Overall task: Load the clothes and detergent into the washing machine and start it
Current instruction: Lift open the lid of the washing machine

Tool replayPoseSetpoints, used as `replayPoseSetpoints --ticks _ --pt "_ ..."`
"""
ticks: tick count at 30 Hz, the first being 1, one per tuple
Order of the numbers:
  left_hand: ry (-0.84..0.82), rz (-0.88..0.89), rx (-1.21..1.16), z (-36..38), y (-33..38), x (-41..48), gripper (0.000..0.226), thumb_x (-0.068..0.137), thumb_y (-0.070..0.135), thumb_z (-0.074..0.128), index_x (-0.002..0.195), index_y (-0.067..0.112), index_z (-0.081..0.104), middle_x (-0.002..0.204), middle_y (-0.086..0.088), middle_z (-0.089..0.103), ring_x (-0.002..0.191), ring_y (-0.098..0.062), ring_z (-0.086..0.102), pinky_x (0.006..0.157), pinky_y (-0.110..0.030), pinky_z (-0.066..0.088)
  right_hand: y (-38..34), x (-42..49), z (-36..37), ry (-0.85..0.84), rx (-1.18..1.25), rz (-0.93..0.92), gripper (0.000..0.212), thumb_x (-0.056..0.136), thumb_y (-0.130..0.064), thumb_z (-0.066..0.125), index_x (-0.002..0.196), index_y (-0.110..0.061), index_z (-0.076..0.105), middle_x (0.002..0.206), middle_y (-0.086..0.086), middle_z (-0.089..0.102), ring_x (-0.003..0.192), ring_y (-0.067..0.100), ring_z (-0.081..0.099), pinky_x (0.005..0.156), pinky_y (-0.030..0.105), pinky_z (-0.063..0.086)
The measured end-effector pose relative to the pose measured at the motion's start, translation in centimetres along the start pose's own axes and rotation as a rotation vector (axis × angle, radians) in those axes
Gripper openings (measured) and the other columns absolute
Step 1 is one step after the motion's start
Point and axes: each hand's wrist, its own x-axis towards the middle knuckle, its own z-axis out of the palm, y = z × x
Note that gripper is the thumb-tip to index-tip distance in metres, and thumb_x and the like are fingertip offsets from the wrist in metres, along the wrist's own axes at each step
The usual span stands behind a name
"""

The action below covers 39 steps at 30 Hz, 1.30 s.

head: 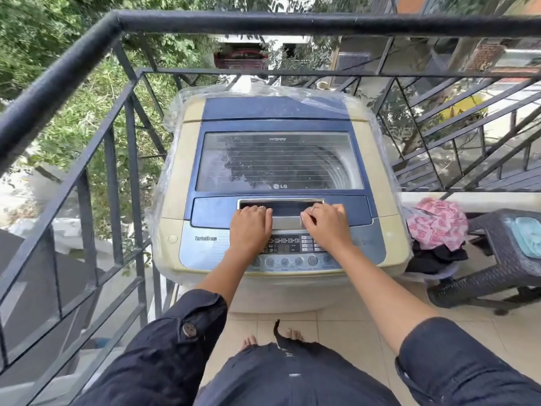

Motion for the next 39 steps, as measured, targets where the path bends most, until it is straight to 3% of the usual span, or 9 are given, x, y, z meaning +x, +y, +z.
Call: replayPoseSetpoints --ticks 11,15,18,21,25,28,32,35,39 --pt "-0.013 -0.041 -0.017 -1.3 0.9 0.0 0.053 0.101 0.026 0.031 0.071 0.002 0.066 0.079 -0.016 0.070 0.078 -0.035 0.063 0.076 -0.038 0.040 -0.3 0.4 -1.7 -0.209 -0.023 -0.018 0.041 0.097 -0.039 0.036 0.083 -0.022 0.072 0.096 -0.007 0.070 0.097 0.015 0.059 0.092 0.036 0.031" --pt "0.008 -0.146 -0.065 -2.0 1.4 0.9 0.060 0.102 0.030 0.029 0.067 -0.001 0.065 0.075 -0.021 0.070 0.075 -0.039 0.062 0.069 -0.039 0.041 -0.5 0.8 -2.6 -0.227 -0.045 -0.027 0.035 0.084 -0.060 0.052 0.083 -0.027 0.065 0.086 -0.010 0.064 0.092 0.013 0.057 0.093 0.037 0.034" --pt "0.033 -0.207 -0.042 -3.0 1.8 1.8 0.063 0.101 0.035 0.026 0.073 0.002 0.072 0.078 -0.018 0.071 0.080 -0.037 0.064 0.072 -0.038 0.045 -0.8 1.4 -4.4 -0.249 -0.045 -0.060 0.048 0.071 -0.073 0.057 0.085 -0.027 0.061 0.079 -0.011 0.057 0.083 0.012 0.053 0.089 0.035 0.032" --pt "0.059 -0.244 -0.037 -4.5 2.4 2.6 0.060 0.101 0.035 0.027 0.082 0.003 0.074 0.086 -0.019 0.071 0.088 -0.038 0.063 0.075 -0.038 0.044 -1.1 2.2 -6.4 -0.260 -0.065 -0.102 0.056 0.064 -0.073 0.063 0.094 -0.025 0.062 0.081 -0.012 0.058 0.082 0.009 0.049 0.081 0.031 0.027" --pt "0.138 -0.251 -0.042 -7.3 3.2 4.0 0.060 0.101 0.036 0.028 0.082 -0.002 0.070 0.089 -0.022 0.070 0.087 -0.039 0.062 0.071 -0.038 0.042 -1.6 3.3 -8.9 -0.208 -0.010 -0.147 0.045 0.069 -0.056 0.071 0.092 -0.018 0.063 0.080 -0.010 0.057 0.088 0.015 0.055 0.079 0.031 0.026" --pt "0.241 -0.245 -0.083 -9.7 4.0 5.2 0.058 0.101 0.033 0.031 0.075 -0.003 0.067 0.084 -0.024 0.069 0.083 -0.039 0.062 0.067 -0.036 0.037 -2.1 4.3 -11.2 -0.139 0.042 -0.163 0.031 0.072 -0.053 0.070 0.088 -0.028 0.059 0.078 -0.014 0.053 0.090 0.015 0.056 0.085 0.032 0.028" --pt "0.362 -0.257 -0.105 -12.4 5.0 7.2 0.057 0.100 0.036 0.035 0.061 0.003 0.061 0.066 -0.018 0.059 0.073 -0.035 0.058 0.061 -0.032 0.028 -3.0 6.3 -14.1 -0.014 0.173 -0.153 0.038 0.070 -0.047 0.074 0.101 -0.027 0.065 0.099 -0.007 0.071 0.101 0.014 0.064 0.098 0.033 0.035" --pt "0.435 -0.238 -0.110 -13.8 5.4 8.8 0.057 0.098 0.039 0.039 0.055 0.006 0.058 0.062 -0.018 0.063 0.066 -0.033 0.060 0.060 -0.031 0.030 -3.7 7.6 -15.7 0.049 0.164 -0.155 0.042 0.070 -0.048 0.075 0.104 -0.027 0.061 0.105 -0.002 0.071 0.105 0.017 0.063 0.096 0.033 0.035" --pt "0.517 -0.199 -0.154 -14.8 5.3 10.9 0.053 0.095 0.036 0.039 0.058 0.008 0.063 0.061 -0.014 0.065 0.065 -0.030 0.059 0.079 -0.036 0.044 -4.3 9.1 -17.1 0.144 0.175 -0.159 0.041 0.072 -0.050 0.072 0.102 -0.024 0.058 0.106 -0.003 0.070 0.103 0.019 0.063 0.097 0.034 0.033"
